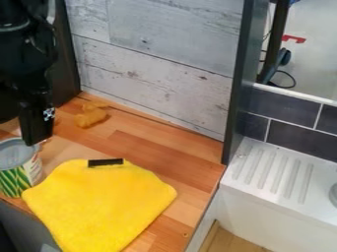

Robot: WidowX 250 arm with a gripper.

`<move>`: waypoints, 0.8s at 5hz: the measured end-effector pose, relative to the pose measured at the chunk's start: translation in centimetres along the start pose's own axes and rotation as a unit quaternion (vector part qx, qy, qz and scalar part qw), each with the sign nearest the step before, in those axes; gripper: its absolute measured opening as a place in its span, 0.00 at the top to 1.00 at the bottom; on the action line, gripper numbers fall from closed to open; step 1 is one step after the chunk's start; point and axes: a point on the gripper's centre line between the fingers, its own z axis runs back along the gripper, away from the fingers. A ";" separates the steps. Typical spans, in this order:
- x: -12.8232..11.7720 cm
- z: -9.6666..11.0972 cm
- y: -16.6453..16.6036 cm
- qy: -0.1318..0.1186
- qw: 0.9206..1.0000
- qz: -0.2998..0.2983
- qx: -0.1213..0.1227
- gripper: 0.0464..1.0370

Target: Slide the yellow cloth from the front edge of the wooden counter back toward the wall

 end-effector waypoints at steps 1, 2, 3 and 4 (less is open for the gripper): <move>-0.1 -0.5 -0.2 0.007 1.000 -0.002 -0.006 0.04; 0.4 -2.0 -1.4 -0.027 0.997 -0.066 -0.040 0.04; 0.6 -3.9 -1.9 -0.054 0.994 -0.071 -0.057 0.04; 1.4 -6.8 -2.5 -0.041 0.995 -0.067 -0.060 0.04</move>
